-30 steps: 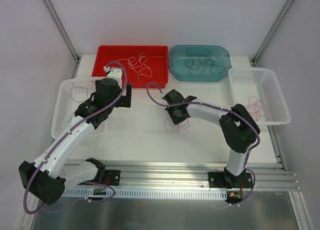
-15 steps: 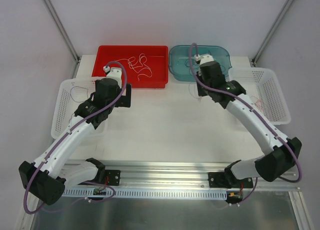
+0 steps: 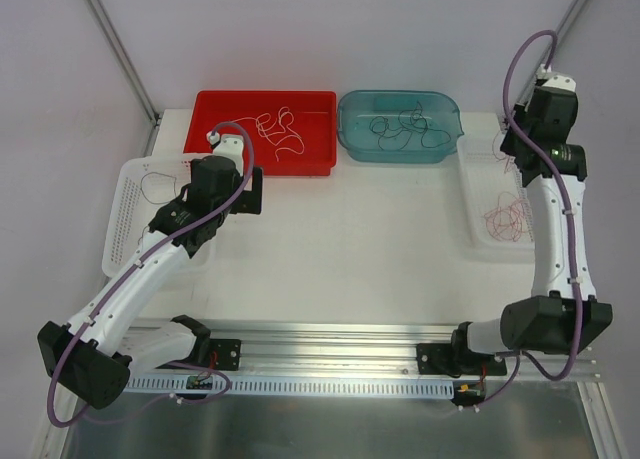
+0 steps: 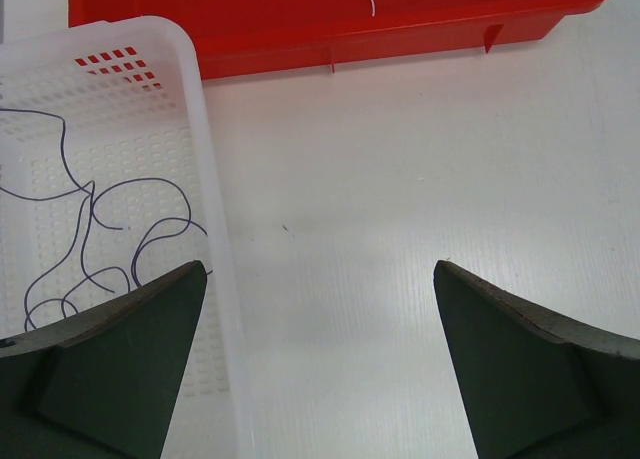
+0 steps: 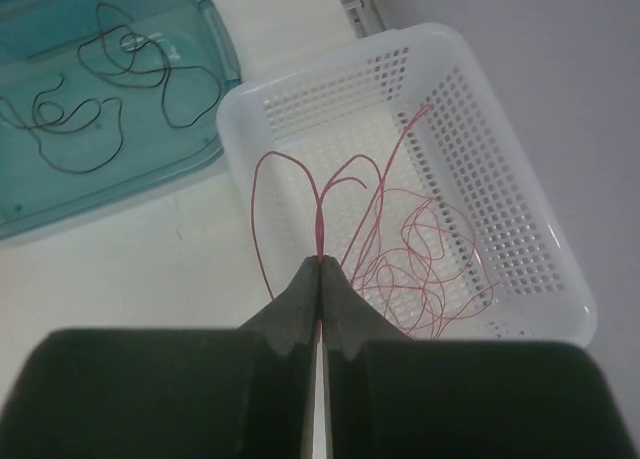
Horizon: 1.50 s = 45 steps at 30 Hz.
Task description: Untangle the cables
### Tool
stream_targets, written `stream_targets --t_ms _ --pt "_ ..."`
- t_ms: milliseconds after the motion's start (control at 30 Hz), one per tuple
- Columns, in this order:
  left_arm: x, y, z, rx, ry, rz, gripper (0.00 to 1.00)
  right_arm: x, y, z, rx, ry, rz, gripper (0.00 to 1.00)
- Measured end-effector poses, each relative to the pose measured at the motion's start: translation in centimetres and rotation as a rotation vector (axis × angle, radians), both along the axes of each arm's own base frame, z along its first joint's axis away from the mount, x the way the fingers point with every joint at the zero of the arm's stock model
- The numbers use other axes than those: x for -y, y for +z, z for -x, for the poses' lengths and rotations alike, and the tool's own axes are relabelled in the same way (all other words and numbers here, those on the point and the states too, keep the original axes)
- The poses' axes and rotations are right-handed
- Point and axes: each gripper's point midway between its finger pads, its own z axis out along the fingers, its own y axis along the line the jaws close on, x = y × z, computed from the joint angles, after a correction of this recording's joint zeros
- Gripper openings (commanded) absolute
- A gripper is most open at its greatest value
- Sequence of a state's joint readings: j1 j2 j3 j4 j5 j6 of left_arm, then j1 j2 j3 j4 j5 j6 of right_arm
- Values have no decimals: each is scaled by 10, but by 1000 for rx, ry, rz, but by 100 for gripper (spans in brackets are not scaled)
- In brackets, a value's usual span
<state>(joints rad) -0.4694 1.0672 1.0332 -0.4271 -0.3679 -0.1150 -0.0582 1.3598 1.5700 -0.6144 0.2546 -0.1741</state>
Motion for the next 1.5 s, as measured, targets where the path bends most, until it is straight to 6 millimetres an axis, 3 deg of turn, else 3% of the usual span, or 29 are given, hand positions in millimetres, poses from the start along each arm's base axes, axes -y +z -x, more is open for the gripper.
stream_targets --t_ms 100,133,233,333,467,667,900,1100,1200,1333,1433,1500 --pt "0 0 0 0 0 0 99 26 -8 -15 -16 -65 -19 21" --pt "0 0 0 0 0 0 99 35 -14 -21 -30 -88 -27 47" --pt "0 0 0 0 0 0 99 55 -40 -36 -89 -142 -54 83" --pt "0 0 0 0 0 -1 99 65 -65 -39 -161 -169 -78 96" --pt "1 -3 -1 -7 0 -4 99 60 -65 -30 -174 -170 -105 100" --pt "1 -3 -1 -9 0 -5 99 42 -23 6 -83 -140 -148 97" --pt "1 -3 -1 -9 0 -5 99 17 61 87 136 -89 -128 97" --pt "-1 -1 8 -39 9 17 99 -2 97 166 273 -60 -96 97" --pt "-5 16 25 -28 7 55 99 -11 103 203 335 -53 -85 97" --pt "-17 61 63 71 0 163 99 -24 100 246 401 -23 -78 97" --pt "-35 100 108 206 -8 274 99 -30 93 275 447 6 -73 97" --pt "-48 114 135 276 -7 329 99 -33 87 294 478 30 -74 97"
